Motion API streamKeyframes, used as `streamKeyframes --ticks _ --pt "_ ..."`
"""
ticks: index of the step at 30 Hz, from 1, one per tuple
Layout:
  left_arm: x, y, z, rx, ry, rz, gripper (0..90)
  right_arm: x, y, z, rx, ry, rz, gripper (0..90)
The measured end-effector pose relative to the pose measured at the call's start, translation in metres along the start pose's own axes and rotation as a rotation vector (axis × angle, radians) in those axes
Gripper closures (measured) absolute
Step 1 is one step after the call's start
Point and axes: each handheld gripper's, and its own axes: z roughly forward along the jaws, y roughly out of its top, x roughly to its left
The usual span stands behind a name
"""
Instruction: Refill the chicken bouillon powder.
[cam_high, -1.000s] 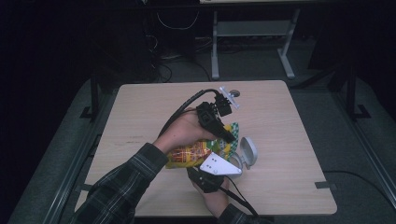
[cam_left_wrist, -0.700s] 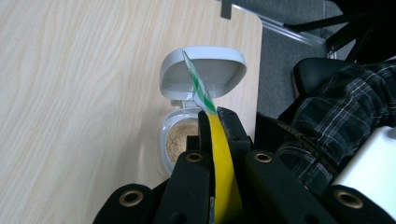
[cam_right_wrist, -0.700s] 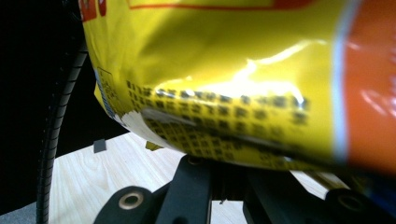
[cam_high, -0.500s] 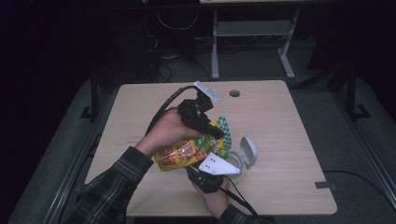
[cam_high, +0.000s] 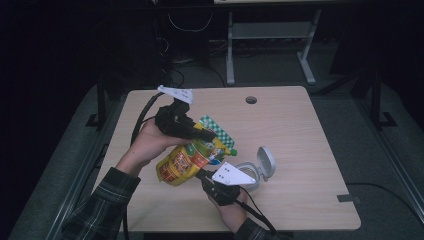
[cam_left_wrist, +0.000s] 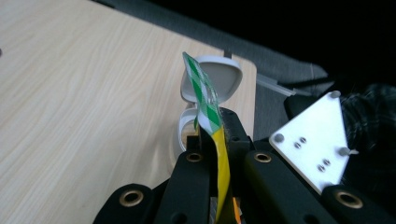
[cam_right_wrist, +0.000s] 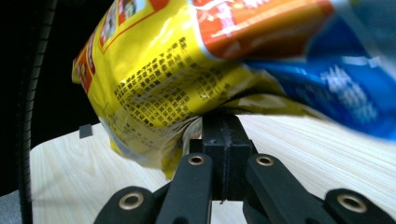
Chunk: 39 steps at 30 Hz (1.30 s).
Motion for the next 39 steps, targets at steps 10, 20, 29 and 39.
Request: streamKeyframes --ticks 10,20,29,39 --pt "0.010 -0.032 -0.023 -0.092 0.079 -0.021 90.0 0.001 0.010 -0.007 0.009 -0.027 -0.072 90.0" --pt "0.029 -0.067 -0.050 -0.251 0.173 -0.091 89.9 -0.015 0.020 -0.019 0.100 0.011 -0.058 90.0" --pt "0.045 -0.093 -0.061 -0.314 0.323 -0.131 89.9 -0.034 0.022 -0.038 0.161 0.043 -0.039 90.0" --pt "0.071 -0.121 -0.057 -0.370 0.442 -0.163 89.8 -0.047 0.024 -0.056 0.187 0.073 -0.035 89.7"
